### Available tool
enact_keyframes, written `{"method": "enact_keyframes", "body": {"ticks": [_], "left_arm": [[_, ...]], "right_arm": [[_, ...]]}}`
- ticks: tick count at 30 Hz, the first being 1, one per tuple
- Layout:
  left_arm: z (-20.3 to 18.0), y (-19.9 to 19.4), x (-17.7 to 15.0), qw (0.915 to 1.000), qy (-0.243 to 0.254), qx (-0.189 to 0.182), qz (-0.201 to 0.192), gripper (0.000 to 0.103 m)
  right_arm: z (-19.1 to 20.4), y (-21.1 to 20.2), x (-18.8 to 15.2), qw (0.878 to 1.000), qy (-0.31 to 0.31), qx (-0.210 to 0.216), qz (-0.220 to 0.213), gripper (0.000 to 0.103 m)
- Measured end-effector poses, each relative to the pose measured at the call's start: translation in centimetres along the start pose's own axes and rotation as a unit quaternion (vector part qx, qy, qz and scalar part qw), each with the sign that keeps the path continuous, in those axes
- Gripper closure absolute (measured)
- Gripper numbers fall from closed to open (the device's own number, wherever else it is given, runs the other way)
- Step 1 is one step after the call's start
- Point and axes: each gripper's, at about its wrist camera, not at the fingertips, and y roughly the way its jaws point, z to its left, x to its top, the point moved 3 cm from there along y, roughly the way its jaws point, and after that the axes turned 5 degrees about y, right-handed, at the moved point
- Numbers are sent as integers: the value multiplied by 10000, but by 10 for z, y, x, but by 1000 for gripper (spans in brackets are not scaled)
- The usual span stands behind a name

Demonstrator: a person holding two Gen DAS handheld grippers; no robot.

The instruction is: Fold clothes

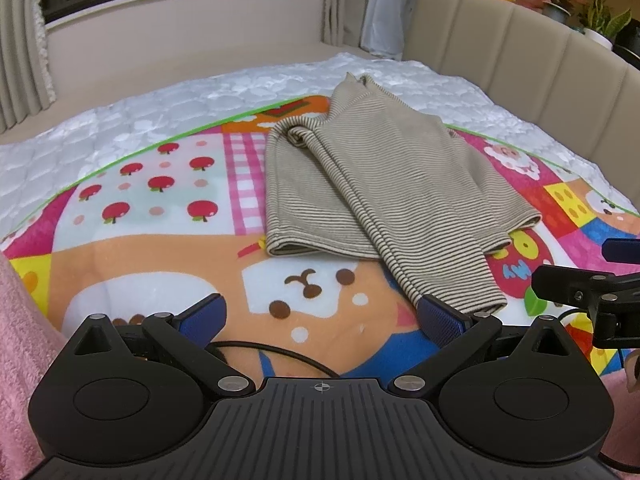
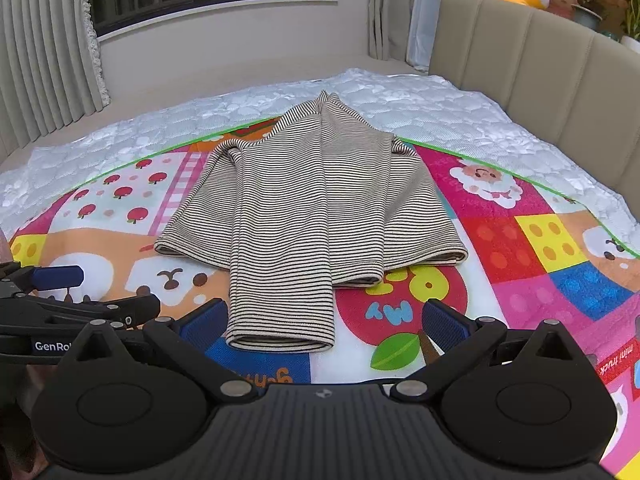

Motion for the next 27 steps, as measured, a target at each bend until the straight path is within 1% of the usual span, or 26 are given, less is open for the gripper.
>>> {"method": "enact_keyframes", "body": {"ticks": [27], "left_arm": [[-2,0,-1,10000,0,0,15,0]], "right_arm": [[2,0,-1,10000,-4,-8,18,0]]}}
